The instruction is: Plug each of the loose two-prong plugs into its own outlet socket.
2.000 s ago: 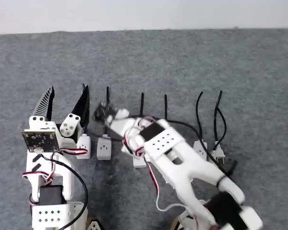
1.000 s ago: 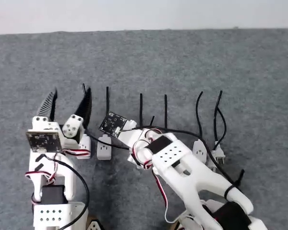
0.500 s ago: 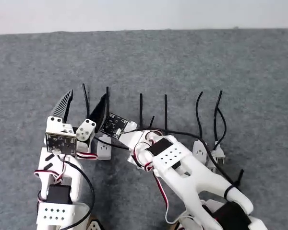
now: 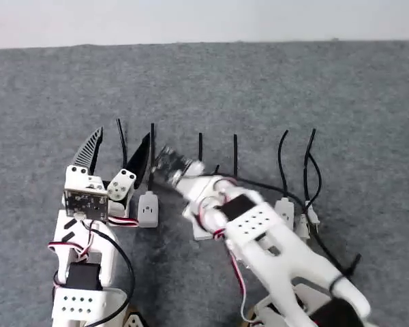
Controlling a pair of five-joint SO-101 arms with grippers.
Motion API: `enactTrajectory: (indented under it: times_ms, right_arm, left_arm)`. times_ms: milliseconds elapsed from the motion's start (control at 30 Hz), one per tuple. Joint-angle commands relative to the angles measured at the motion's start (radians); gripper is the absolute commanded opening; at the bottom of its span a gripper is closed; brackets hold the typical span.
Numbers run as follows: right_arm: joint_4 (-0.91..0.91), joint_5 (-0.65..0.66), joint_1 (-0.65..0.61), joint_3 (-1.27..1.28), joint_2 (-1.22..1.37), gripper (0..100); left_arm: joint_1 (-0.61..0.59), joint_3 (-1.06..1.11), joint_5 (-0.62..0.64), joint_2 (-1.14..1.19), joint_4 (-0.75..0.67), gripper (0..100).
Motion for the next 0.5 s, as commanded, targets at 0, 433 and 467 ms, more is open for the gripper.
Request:
enactTrajectory:
  times_ms: [0,433,467]
  right_arm:
    - [0.027,-0.028,0.085,-0.026,-0.139,0.8]
    - [0.174,-0.026,0.185,-0.032,-0.573,0.8]
    - [0.176,-0.026,0.191,-0.032,-0.602,0.8]
  left_arm:
    - [0.011,-0.015,-0.003,-0.005,-0.026,29]
    - [0.089,0.007,-0.006,-0.005,-0.002,29]
    - [0.110,0.004,-0.008,-0.006,0.023,29]
